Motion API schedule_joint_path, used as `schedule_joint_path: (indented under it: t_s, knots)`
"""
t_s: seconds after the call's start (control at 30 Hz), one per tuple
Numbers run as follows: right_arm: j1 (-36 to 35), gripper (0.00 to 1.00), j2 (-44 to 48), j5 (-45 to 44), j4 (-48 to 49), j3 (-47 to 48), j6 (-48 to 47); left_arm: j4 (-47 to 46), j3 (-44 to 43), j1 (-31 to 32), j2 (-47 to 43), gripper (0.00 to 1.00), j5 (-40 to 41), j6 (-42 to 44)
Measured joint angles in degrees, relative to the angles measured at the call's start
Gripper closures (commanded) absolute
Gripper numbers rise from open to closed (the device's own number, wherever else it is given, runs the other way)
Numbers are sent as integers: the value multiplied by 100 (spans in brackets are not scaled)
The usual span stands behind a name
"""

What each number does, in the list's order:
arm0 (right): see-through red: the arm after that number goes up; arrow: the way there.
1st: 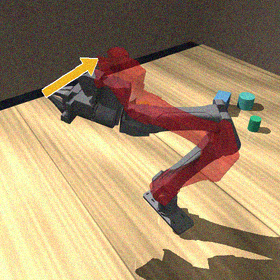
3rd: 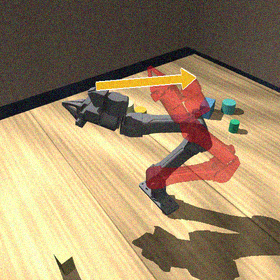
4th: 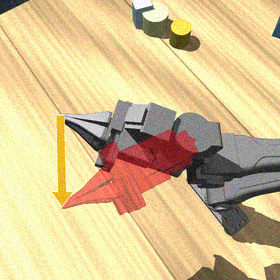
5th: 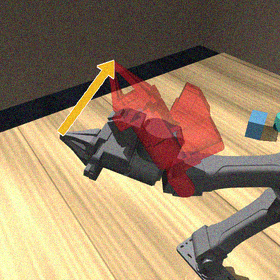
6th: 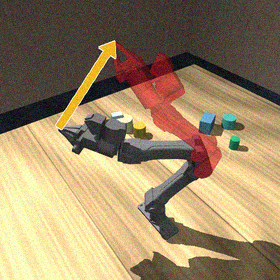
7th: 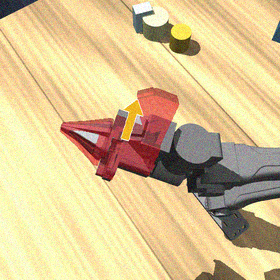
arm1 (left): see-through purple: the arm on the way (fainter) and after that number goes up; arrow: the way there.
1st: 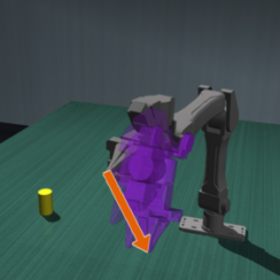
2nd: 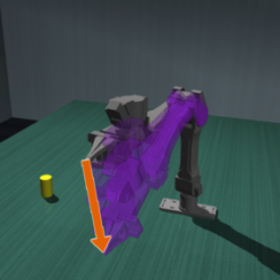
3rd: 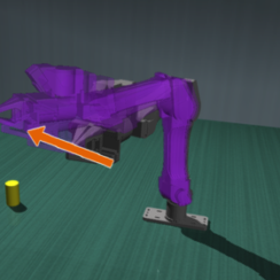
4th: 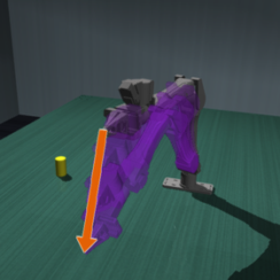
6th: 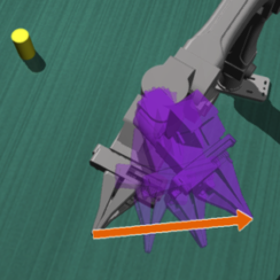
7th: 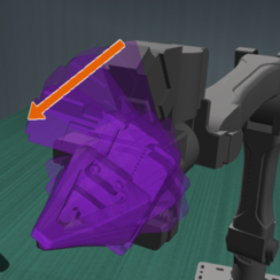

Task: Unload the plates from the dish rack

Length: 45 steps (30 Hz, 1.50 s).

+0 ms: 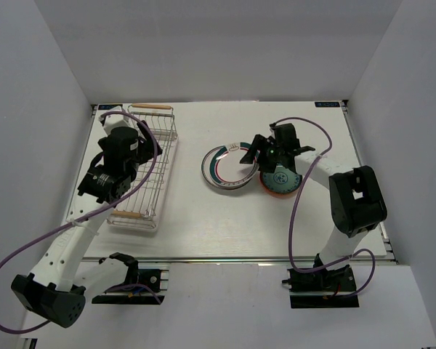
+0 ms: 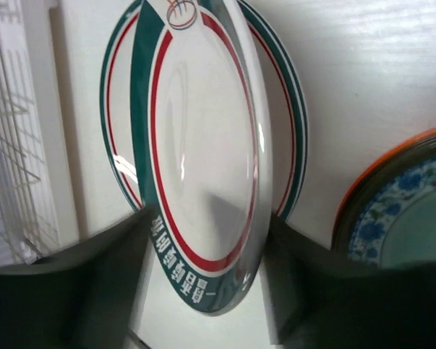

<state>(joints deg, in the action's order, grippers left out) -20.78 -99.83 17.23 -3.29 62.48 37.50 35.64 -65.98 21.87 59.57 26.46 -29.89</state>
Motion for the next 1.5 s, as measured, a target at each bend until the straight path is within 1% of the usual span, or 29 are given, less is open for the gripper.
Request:
schedule_joint_path:
  t_s: [0.03, 0.27, 0.4, 0.5, 0.63, 0.73, 1.0, 1.1, 1.2, 1.27, 1.37, 1.5]
  knots:
    - [-7, 11, 0, -13, -42, 9, -7, 0, 2, 0, -17, 2, 11, 0]
    - [-74, 11, 0, -85, -505, 212, -173, -4, 44, 0, -44, 2, 55, -13]
    - [-153, 11, -44, -216, -798, 520, -372, 13, 90, 0, -31, 2, 61, -13]
    - [-247, 11, -291, -358, -1119, 922, -531, 13, 90, 0, -15, 2, 66, -13]
    - [-411, 11, -831, -706, -1646, 1550, -702, 28, 90, 0, 15, 2, 101, -13]
    - [-518, 11, -1080, -966, -1991, 1808, -800, 39, 90, 0, 17, 2, 127, -13]
    - [-734, 11, -1115, -1740, -2664, 2079, -896, 39, 90, 0, 17, 2, 142, -11]
    - [-767, 11, -1069, -2033, -2771, 2111, -922, 44, 90, 0, 22, 2, 142, -11]
    - [-774, 11, -852, -2236, -2868, 2103, -946, 85, 90, 0, 22, 2, 144, -9]
    - [-774, 11, -538, -2343, -2846, 2052, -970, 131, 87, 0, 22, 2, 144, -9]
    - [-769, 11, 356, -2511, -2664, 1720, -1115, 208, 72, 0, 0, 2, 144, -2]
    - [-758, 11, 1784, -3032, -2380, 1152, -1379, 367, 31, 0, -136, 2, 188, 7]
